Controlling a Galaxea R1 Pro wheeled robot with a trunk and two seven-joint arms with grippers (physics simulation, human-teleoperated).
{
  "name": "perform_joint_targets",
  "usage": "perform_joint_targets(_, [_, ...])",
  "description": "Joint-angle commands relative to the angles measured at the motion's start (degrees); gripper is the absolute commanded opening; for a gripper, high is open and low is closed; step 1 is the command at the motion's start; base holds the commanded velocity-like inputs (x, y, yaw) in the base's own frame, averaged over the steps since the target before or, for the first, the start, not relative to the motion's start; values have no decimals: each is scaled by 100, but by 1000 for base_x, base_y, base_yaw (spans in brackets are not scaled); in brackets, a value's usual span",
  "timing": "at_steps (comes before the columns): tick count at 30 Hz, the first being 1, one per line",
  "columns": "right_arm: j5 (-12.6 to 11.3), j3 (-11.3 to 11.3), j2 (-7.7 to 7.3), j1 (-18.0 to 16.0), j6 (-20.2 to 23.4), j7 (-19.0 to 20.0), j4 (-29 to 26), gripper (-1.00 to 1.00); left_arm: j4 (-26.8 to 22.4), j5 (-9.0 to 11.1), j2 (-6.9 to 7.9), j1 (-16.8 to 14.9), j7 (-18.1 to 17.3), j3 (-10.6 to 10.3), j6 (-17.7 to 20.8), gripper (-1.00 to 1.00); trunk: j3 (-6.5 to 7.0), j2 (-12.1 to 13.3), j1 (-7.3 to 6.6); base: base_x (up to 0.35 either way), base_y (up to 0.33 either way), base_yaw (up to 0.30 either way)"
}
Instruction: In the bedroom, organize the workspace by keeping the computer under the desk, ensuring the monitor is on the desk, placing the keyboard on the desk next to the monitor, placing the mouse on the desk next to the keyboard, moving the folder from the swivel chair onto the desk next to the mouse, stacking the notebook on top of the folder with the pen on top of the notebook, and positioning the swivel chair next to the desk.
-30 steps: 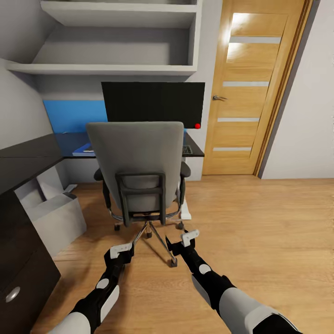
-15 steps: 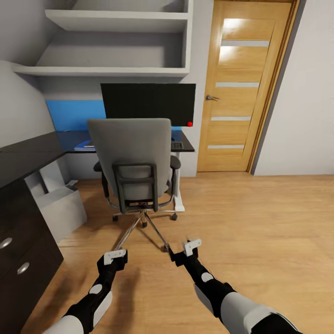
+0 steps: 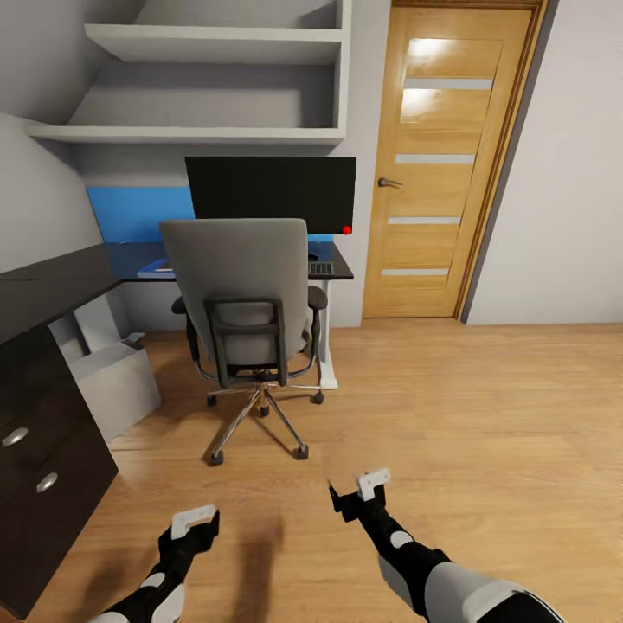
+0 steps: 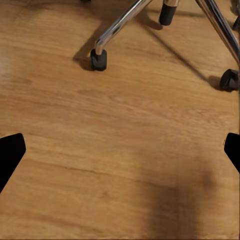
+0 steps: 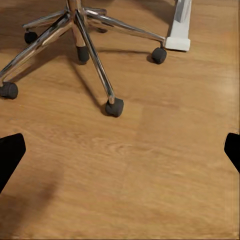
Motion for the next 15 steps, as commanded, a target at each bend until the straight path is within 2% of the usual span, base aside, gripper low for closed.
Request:
perform_joint_targets(1, [-225,23,0,14,-23,42,114,100,181,64,30,-4,-187,-51,-85,100,-5,-2,-2,-10,-8,0])
perform_joint_targets(6, [-666,27,-2,97,-24,51,298,100,453,93,108,-4,-498,-51,-182,100,-5,-2,-2,-5,-4,0])
perform_joint_targets(12, [-835,34,1,389,-31,52,347,100,539,116,280,-4,-583,-51,-202,100,-5,-2,-2,-1,-1,0])
perform_joint_targets(15, [-852,31,0,486,-32,54,352,100,548,118,302,-1,-593,-51,-199,100,17,-1,-4,0,0,0])
